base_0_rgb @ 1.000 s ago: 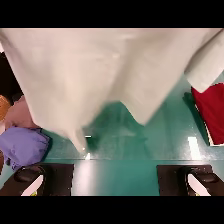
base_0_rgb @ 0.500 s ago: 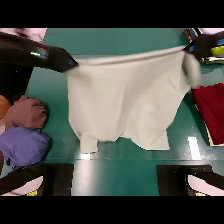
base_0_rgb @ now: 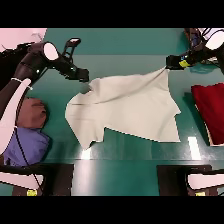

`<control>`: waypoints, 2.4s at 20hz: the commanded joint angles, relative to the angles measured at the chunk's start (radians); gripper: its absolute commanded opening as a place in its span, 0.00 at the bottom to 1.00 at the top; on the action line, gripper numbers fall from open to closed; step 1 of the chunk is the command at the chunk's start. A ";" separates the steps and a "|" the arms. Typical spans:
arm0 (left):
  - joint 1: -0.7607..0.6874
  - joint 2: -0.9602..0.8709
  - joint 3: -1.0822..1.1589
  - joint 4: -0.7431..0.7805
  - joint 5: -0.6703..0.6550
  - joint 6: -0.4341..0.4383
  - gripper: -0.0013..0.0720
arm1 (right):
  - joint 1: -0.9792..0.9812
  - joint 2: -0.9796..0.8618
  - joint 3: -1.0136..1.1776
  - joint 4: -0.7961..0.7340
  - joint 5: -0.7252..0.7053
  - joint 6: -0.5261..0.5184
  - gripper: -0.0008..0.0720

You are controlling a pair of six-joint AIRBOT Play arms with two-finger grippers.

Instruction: Fold the shirts.

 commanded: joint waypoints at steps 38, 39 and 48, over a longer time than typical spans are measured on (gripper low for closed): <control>0.257 0.450 -0.833 -0.230 0.212 0.048 0.05 | -0.204 0.622 -0.760 -0.051 0.267 -0.043 0.63; 0.257 0.475 -0.816 -0.220 0.199 0.060 0.05 | -0.251 0.648 -0.823 -0.043 0.273 -0.043 0.63; 0.257 0.518 -0.776 -0.227 0.181 0.066 0.05 | -0.641 0.655 -1.299 0.161 0.219 -0.100 0.63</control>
